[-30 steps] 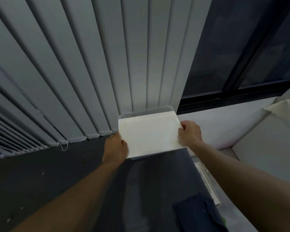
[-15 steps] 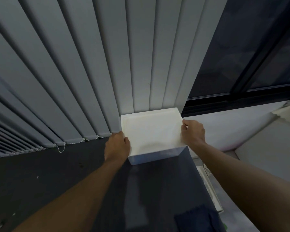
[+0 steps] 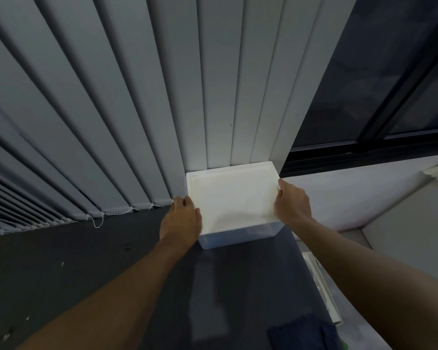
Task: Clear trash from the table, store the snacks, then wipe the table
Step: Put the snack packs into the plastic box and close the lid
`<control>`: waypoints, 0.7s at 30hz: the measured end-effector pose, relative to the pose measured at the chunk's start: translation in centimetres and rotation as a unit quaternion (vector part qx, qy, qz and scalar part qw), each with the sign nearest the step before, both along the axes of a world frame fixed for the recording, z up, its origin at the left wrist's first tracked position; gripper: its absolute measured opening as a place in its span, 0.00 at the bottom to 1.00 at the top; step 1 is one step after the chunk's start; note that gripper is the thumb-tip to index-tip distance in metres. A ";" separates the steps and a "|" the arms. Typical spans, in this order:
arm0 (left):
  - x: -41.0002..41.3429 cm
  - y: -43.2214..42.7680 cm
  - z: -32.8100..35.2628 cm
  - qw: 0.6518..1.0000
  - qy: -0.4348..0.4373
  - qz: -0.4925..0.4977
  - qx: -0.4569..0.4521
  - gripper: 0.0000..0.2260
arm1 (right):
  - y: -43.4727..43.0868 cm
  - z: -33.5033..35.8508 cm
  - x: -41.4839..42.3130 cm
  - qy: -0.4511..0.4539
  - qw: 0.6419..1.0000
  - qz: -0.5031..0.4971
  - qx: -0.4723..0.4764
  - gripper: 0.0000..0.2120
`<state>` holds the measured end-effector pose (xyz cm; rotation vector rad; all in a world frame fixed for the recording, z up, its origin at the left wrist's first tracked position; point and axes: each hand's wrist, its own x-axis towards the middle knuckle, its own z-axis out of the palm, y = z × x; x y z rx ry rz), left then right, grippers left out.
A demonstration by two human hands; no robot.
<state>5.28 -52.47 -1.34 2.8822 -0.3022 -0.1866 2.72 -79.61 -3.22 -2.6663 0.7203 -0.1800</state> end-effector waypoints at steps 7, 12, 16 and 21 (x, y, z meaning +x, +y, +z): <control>0.6 1.0 -0.1 0.999 0.030 -0.032 -0.027 0.17 | 2.0 -1.4 -0.2 0.038 0.992 0.090 -0.079 0.26; 1.4 0.0 -1.0 0.997 0.018 -0.068 -0.038 0.32 | 2.4 -1.4 -0.2 0.114 0.978 0.122 -0.123 0.34; 1.6 -1.5 -1.6 0.994 0.066 -0.084 -0.004 0.32 | 2.3 -1.4 -0.1 0.112 0.980 0.117 -0.120 0.34; 1.0 -1.8 -2.5 0.993 -0.005 -0.081 0.082 0.34 | 2.5 -0.6 1.8 0.087 0.980 0.127 -0.130 0.32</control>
